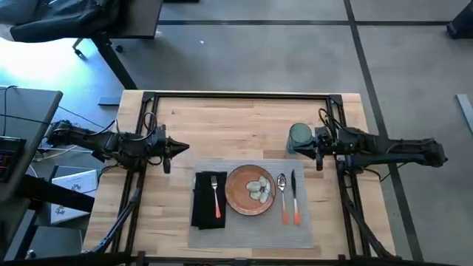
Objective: Set table place
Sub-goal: Return to Home Position
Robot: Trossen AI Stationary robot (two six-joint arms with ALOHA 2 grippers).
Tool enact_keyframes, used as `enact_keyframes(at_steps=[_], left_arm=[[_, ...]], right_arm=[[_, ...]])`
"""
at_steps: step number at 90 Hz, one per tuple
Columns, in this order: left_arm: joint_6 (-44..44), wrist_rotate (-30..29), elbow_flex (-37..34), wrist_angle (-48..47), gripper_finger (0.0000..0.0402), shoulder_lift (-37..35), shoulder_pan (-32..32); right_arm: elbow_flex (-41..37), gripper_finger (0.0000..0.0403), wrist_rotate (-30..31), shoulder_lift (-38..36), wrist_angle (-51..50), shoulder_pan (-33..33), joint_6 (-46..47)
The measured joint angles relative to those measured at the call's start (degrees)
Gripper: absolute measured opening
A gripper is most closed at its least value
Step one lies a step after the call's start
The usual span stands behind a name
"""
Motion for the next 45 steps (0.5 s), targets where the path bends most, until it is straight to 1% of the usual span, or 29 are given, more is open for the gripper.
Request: enact_keyframes(at_steps=[5, 9, 20, 27, 33, 45], left_arm=[[1.9, 0.1, -0.1, 1.6, 0.0001, 0.6, -0.1], [3.6, 0.5, -1.0, 5.1, 0.0001, 0.6, -0.1], [8.0, 6.2, -5.6, 15.7, 0.0001, -1.0, 0.3], [7.8, 7.6, -9.1, 18.6, 0.0001, -2.8, 1.2], [7.8, 7.7, -11.4, 19.9, 0.0001, -4.4, 2.0], [7.8, 7.8, -12.9, 19.6, 0.0001, -7.9, 3.3]], right_arm=[[-2.8, 0.002, -1.4, -0.7, 5.4, 0.7, -3.6], [-5.4, 0.002, -2.5, -1.4, 9.7, 1.2, -5.6], [-11.8, 0.002, -2.7, -4.3, 20.3, 1.9, -7.5], [-14.0, 0.002, -3.0, -6.6, 21.3, 2.0, -8.3], [-15.1, 0.002, -3.1, -8.2, 18.7, 2.1, -8.7], [-15.0, 0.002, -3.1, -11.1, 17.1, 2.1, -10.3]])
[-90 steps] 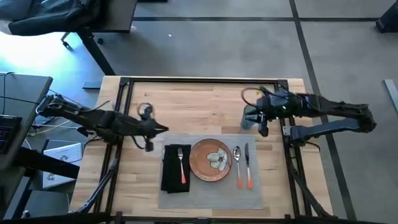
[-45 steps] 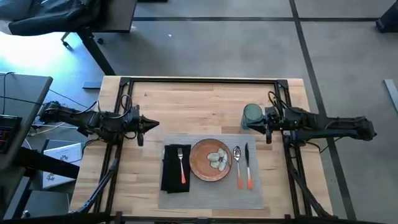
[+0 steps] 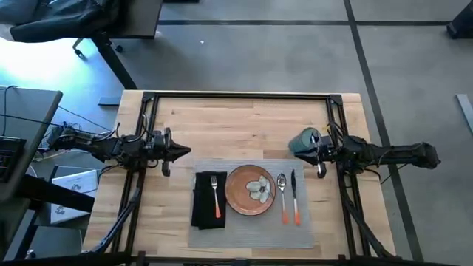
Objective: Set table place
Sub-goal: Return to Home Position, then adjust the blue cup
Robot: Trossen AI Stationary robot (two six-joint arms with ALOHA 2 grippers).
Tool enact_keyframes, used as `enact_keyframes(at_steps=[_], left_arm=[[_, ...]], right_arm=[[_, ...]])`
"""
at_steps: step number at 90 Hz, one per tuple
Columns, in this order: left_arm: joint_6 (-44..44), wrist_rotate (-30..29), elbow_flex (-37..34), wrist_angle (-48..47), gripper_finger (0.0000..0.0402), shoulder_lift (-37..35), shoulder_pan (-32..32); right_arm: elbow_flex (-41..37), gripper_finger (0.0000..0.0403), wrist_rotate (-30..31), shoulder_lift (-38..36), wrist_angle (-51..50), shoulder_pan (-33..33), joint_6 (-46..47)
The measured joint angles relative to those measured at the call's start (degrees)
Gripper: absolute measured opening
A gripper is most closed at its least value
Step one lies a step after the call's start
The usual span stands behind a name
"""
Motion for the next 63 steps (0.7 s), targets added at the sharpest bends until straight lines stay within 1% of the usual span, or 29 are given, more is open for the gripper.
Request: enact_keyframes(at_steps=[7, 16, 49, 63], left_arm=[[0.7, 1.4, 0.0, -0.7, 0.0001, -1.4, 0.0], [1.0, 1.5, 0.0, -0.9, 0.0001, -2.7, 0.0], [1.0, 1.4, 0.0, -1.7, 0.0001, -2.8, 0.0], [0.5, 1.4, 0.0, -2.0, 0.0001, -2.8, 0.0]], right_arm=[[0.1, 0.002, 0.3, -0.9, -1.7, 0.0, 0.0], [0.0, 0.0021, 0.0, -1.2, -2.1, 0.0, 0.1], [0.1, 0.0021, -0.3, -1.0, -0.5, 0.0, -0.2], [2.6, 0.0021, -0.3, -1.0, -2.8, 0.0, -2.1]])
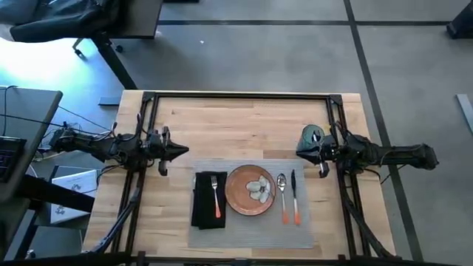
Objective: Set table place
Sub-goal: Adjust the blue cup
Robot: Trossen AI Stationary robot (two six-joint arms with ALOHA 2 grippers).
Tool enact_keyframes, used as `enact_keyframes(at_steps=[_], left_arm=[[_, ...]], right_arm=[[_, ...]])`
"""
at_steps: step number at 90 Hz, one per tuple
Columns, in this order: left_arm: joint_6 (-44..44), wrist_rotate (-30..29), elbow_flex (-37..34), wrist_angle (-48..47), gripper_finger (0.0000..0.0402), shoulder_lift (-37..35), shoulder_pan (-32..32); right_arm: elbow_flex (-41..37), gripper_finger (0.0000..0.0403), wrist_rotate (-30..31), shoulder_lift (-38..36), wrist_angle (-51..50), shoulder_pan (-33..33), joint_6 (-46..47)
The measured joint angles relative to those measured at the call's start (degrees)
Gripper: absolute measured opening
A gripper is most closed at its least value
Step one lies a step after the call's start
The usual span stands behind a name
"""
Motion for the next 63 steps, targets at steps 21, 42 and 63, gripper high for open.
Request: enact_keyframes(at_steps=[21, 42, 63], left_arm=[[0.0, 0.0, 0.0, -0.3, 0.0001, 0.0, 0.0], [-0.6, 0.0, 0.0, -0.5, 0.0001, 0.0, 0.0], [-0.5, -0.1, 0.0, -0.5, 0.0001, 0.0, 0.0]], right_arm=[[9.3, 0.0021, -0.2, 1.8, -15.0, 0.0, -2.1], [23.6, 0.002, -0.6, 11.1, -39.2, 0.0, 1.7], [35.0, 0.002, -2.5, 24.1, -55.2, 0.0, 7.7]])
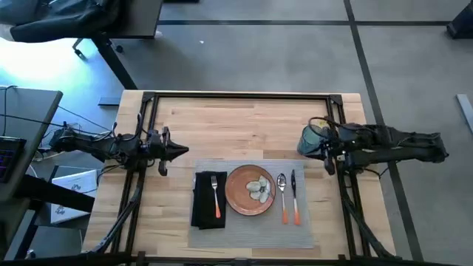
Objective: Set table place
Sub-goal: Adjust the blue cup
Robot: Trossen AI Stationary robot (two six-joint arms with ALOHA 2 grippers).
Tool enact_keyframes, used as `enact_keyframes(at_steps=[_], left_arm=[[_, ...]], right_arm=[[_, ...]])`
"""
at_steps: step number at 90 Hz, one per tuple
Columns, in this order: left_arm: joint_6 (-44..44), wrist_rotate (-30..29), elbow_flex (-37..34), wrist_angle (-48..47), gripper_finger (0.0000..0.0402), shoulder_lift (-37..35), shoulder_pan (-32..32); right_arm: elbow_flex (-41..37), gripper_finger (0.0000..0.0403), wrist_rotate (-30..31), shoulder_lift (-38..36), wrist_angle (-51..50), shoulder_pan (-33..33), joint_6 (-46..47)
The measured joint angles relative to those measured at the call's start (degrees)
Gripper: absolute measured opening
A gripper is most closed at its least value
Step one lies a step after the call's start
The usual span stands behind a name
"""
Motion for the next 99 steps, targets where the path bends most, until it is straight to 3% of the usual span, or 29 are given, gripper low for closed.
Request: enact_keyframes(at_steps=[19, 43, 66, 99], left_arm=[[0.6, 0.0, 0.0, -0.1, 0.0001, 0.0, 0.0], [1.0, -0.1, 0.0, -0.6, 0.0, 0.0, 0.0], [1.0, -0.1, 0.0, -2.1, 0.0, 0.0, 0.0], [1.0, -0.4, 0.0, -2.9, 0.0, 0.0, 0.0]], right_arm=[[1.9, 0.002, 0.2, 12.5, -11.5, -0.1, 7.7], [1.9, 0.002, 7.1, 21.1, -20.7, -0.1, 13.7], [1.9, 0.002, 19.8, 21.4, -19.2, -0.1, 11.6], [1.9, 0.002, 29.5, 22.7, -7.7, -0.9, 1.7]])
